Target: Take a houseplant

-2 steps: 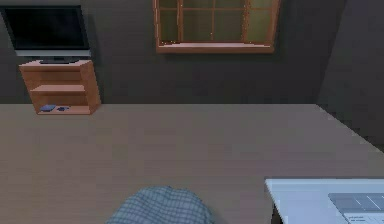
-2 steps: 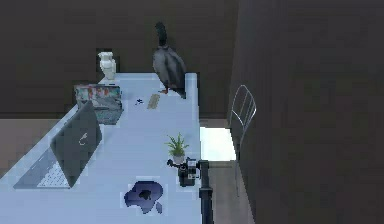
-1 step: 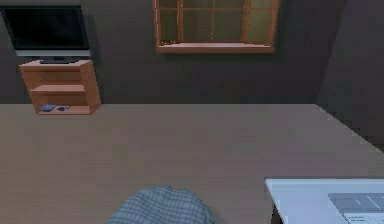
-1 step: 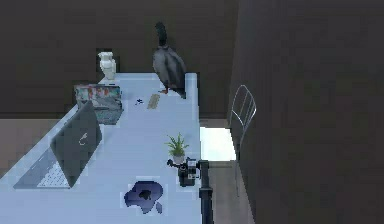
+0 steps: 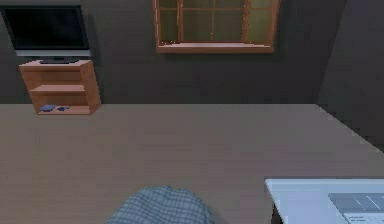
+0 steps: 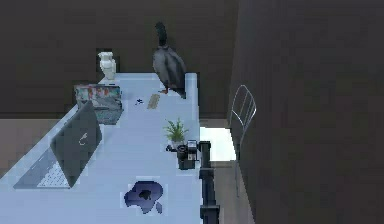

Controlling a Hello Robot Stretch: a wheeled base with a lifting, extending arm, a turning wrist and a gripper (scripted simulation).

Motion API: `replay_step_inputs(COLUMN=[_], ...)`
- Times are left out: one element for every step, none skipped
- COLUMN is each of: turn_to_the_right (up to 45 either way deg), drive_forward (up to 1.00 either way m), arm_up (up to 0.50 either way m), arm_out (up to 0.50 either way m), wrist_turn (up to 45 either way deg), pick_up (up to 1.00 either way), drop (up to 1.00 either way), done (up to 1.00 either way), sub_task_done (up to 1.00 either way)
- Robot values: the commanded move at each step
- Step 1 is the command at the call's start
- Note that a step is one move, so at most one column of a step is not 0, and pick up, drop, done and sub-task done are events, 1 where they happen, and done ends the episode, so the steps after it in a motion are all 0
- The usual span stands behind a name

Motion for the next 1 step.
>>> replay_step_inputs(turn_to_the_right=[0.0], drive_forward=[0.00], arm_up=[0.00], arm_out=[0.00], wrist_turn=[0.0], pick_up=[0.00], drop=[0.00], done=[1.00], sub_task_done=[0.00])
